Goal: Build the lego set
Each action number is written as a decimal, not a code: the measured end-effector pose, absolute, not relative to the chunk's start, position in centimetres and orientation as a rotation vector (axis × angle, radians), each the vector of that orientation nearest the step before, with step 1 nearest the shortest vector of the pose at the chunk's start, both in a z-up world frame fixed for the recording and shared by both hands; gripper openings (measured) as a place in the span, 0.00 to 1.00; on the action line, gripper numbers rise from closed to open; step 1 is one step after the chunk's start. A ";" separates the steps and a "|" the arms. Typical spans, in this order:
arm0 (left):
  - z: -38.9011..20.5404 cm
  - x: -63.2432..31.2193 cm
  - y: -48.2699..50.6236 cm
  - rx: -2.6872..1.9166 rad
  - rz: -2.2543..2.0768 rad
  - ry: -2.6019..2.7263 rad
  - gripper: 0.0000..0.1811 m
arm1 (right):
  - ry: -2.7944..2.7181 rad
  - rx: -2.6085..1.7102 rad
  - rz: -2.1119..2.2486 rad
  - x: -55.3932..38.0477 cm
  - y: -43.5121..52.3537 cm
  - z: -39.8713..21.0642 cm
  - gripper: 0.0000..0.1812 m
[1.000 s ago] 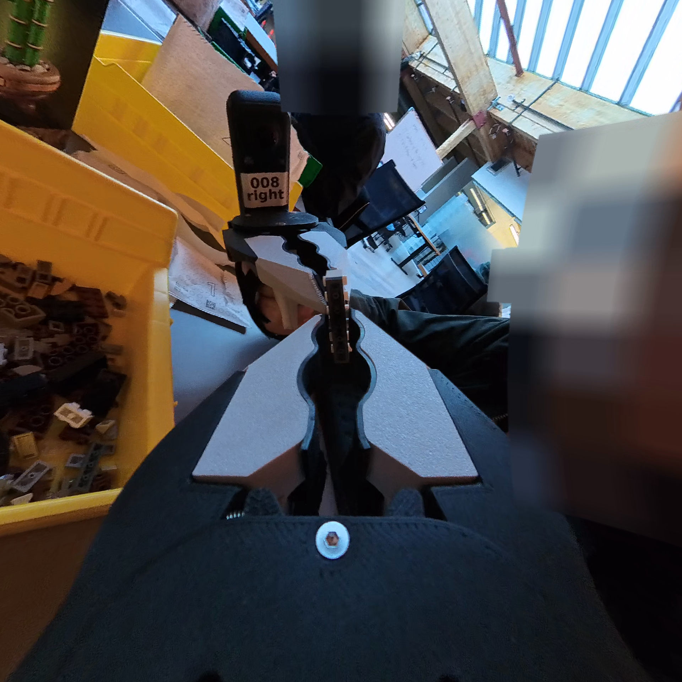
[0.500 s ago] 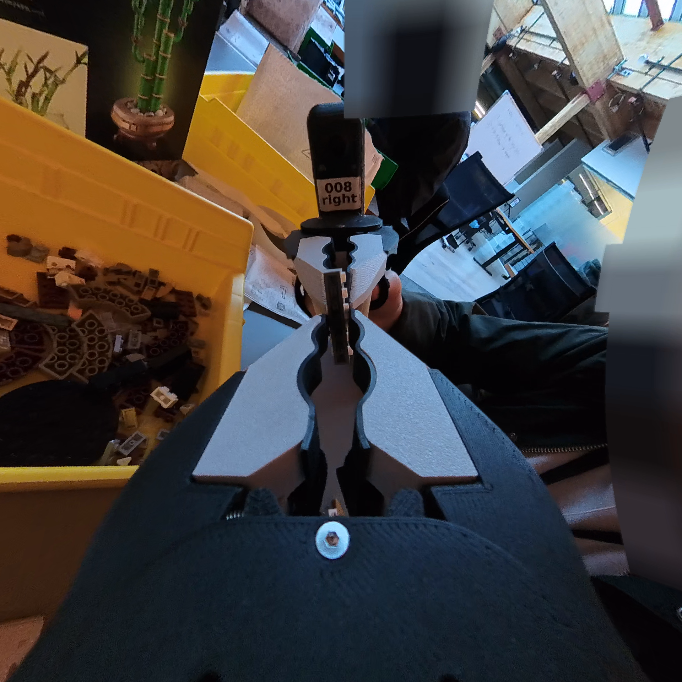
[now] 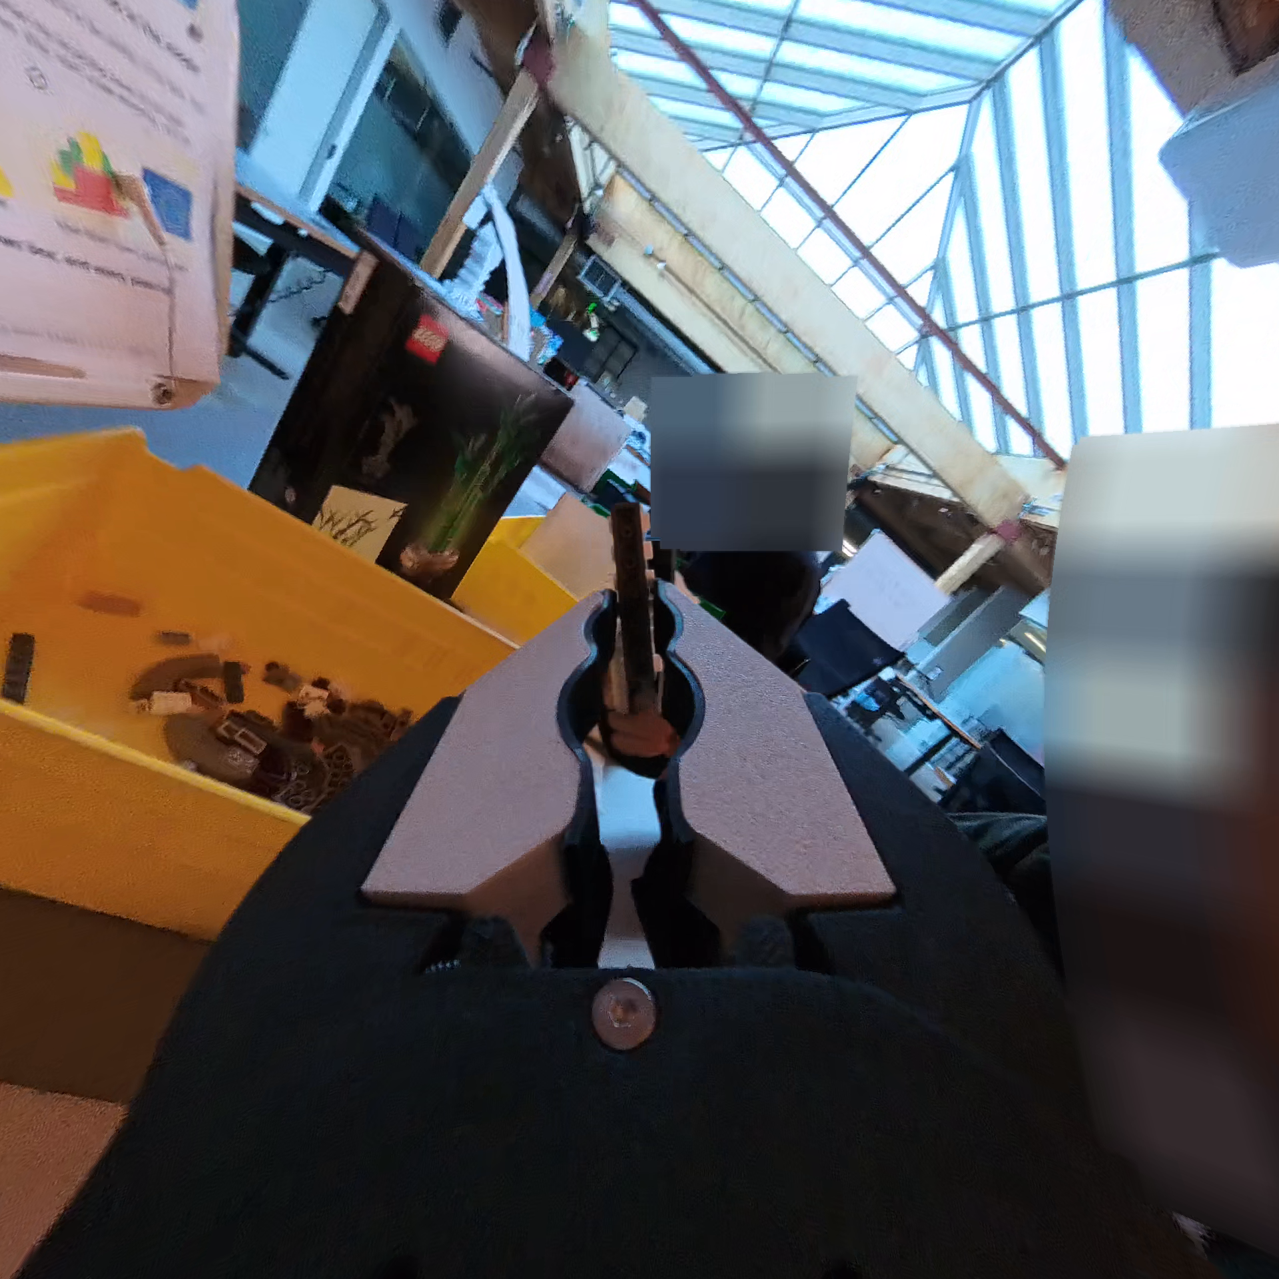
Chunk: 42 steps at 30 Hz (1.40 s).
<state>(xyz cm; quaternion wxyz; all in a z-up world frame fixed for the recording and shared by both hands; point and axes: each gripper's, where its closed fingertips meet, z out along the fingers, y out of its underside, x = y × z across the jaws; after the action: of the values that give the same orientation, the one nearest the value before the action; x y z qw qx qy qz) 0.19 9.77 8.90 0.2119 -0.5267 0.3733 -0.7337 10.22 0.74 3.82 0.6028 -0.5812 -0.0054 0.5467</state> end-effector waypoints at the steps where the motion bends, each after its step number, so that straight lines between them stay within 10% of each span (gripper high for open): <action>1: 8.9 0.4 9.1 -1.457 -2.056 1.073 0.04 | -0.066 -1.361 1.287 9.2 0.6 3.9 0.02; 15: 5.3 3.9 4.1 -1.597 -2.014 1.350 0.05 | -0.111 -1.485 0.930 9.8 2.5 1.3 0.04; 18: 4.4 4.1 3.9 -1.657 -2.045 1.359 0.05 | -0.041 -1.592 0.745 11.6 3.9 -0.7 0.25; 42: 3.0 6.1 1.5 -1.623 -1.960 1.435 0.03 | -0.093 -1.434 1.307 6.3 1.3 2.5 0.05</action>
<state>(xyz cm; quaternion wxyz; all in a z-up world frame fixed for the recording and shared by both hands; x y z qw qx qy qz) 6.15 1.52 2.98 0.1097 -0.5523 0.4881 -0.6669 6.29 1.28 2.52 0.5642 -0.6093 -0.0397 0.5557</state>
